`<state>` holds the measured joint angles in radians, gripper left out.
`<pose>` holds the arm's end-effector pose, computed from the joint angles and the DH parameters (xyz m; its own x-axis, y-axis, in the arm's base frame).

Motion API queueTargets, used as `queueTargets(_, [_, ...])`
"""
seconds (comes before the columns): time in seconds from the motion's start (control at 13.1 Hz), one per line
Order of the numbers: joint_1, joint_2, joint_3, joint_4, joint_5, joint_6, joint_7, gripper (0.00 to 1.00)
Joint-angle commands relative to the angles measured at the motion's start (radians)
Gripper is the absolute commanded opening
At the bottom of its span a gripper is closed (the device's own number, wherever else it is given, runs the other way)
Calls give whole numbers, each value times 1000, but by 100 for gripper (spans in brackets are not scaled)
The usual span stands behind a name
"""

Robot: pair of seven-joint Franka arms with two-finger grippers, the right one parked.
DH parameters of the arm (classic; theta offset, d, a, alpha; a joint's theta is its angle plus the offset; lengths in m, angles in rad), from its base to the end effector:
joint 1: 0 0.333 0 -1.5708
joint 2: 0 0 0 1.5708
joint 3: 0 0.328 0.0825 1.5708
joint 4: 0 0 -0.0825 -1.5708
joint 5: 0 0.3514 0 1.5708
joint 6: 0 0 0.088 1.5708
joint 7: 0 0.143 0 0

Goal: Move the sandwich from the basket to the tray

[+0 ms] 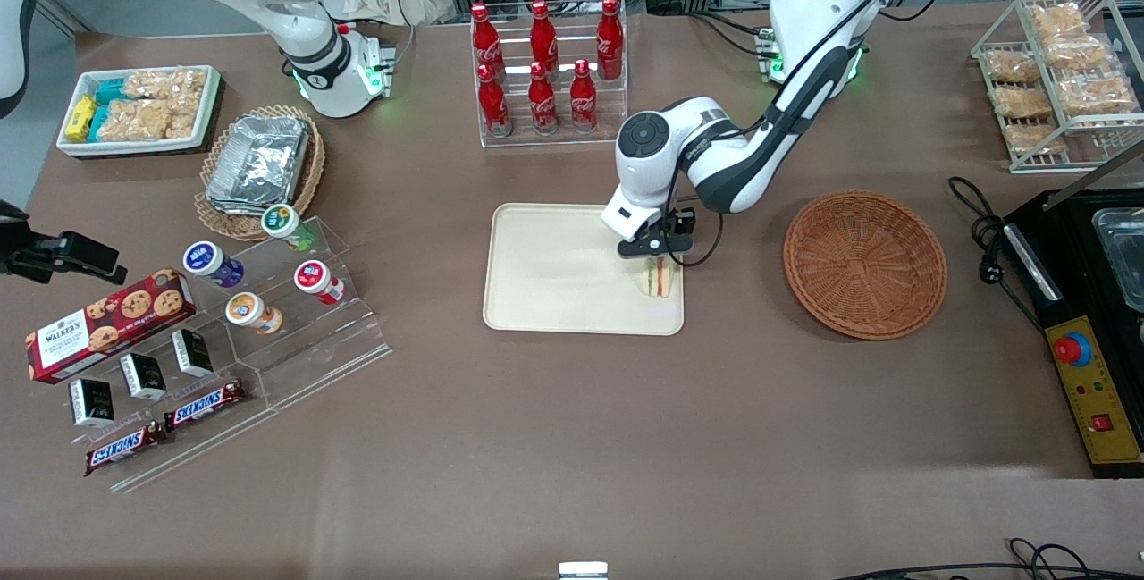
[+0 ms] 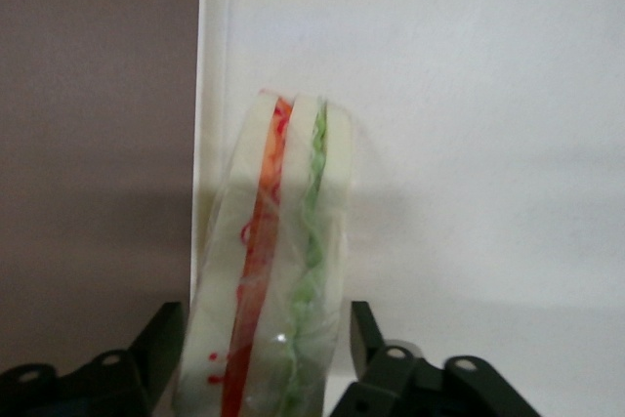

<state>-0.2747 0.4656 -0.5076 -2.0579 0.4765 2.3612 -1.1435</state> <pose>0.4149 -0.3840 0.2255 0.9984 0.0396 0.0415 0.0440 -0.9928 -0.1116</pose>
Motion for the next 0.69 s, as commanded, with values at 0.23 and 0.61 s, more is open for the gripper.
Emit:
queueTargets(0.23, [3,-136,3,305,-215,-336,-25,100])
queueTargets(0.61, [2,-336,228,499,-389,-624,14,100])
